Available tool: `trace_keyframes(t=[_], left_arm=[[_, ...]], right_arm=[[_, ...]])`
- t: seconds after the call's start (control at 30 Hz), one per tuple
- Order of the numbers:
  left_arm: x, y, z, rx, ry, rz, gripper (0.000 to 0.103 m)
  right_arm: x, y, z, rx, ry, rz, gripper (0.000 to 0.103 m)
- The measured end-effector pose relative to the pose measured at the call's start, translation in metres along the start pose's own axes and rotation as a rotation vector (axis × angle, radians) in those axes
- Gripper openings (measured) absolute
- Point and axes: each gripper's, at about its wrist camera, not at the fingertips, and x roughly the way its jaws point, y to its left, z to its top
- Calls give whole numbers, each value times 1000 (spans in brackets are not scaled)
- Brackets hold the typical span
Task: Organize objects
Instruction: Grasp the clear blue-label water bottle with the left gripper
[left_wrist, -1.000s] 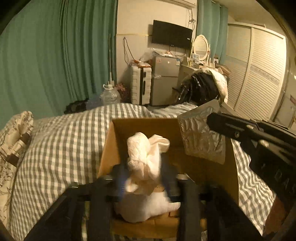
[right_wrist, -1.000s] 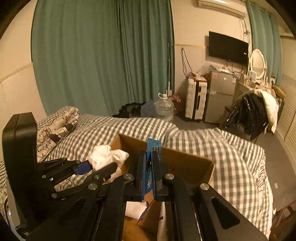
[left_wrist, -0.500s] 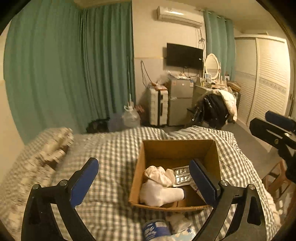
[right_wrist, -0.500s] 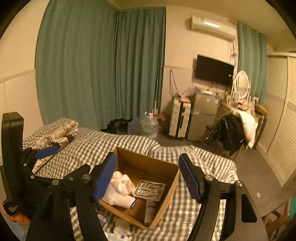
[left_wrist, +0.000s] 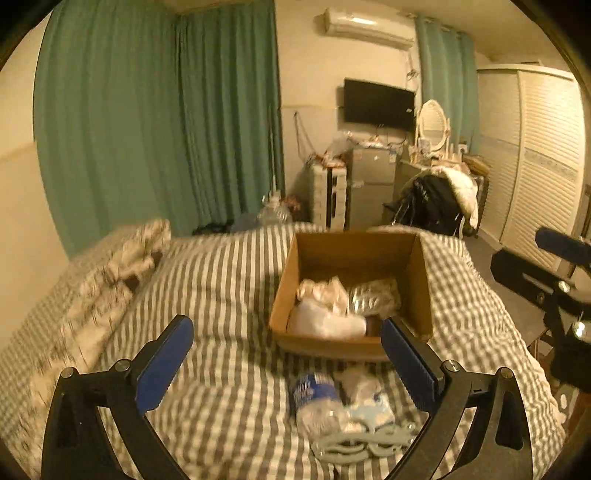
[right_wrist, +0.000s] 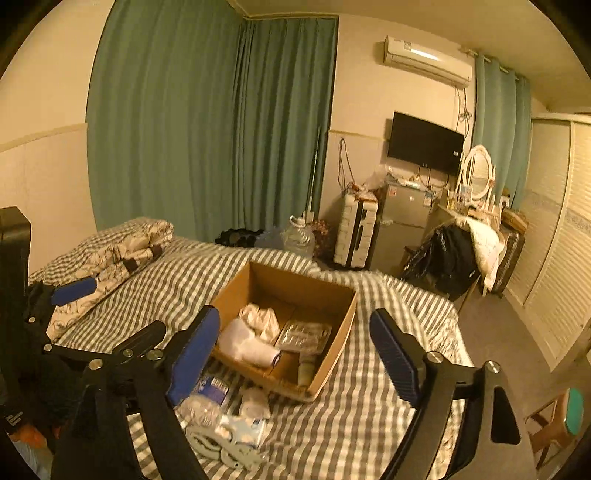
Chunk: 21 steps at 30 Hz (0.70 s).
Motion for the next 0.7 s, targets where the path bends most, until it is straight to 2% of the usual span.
trace_keyframes(t=[0.1,0.2,0.37,0.7], left_arm=[[21,3,-23,-31,68,20,103],[39,4,-43,-36,120,28,103],[69,-4,-68,-24,219,45,103],[116,-36,-95,23,356,25,103]], right_arm=[[22,1,-24,8,43,-13,87],[49,-1,-54,14,125,-48,87],[85,-8,-92,76,247,-9,87],[105,-14,-113,97,316,1,87]])
